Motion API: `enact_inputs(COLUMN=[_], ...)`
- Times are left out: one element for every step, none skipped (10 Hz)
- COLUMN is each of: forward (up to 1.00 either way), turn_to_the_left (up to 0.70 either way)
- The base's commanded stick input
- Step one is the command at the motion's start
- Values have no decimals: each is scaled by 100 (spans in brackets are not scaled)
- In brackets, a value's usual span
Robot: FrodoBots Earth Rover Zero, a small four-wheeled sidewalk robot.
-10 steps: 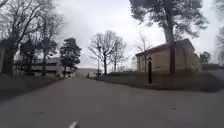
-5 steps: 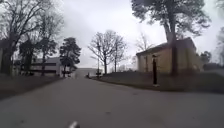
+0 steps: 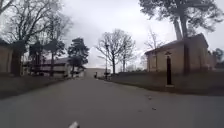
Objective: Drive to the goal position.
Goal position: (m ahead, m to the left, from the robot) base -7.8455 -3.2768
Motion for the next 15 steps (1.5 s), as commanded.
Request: enact_inputs(forward=[100, 100, 100, 100, 100, 100, 100, 100, 100, 100, 100, 100, 100, 100, 100], turn_to_the_left=[40, 40, 40, 40, 40, 40, 30, 0, 0, 0, 0, 0, 0, 0, -2])
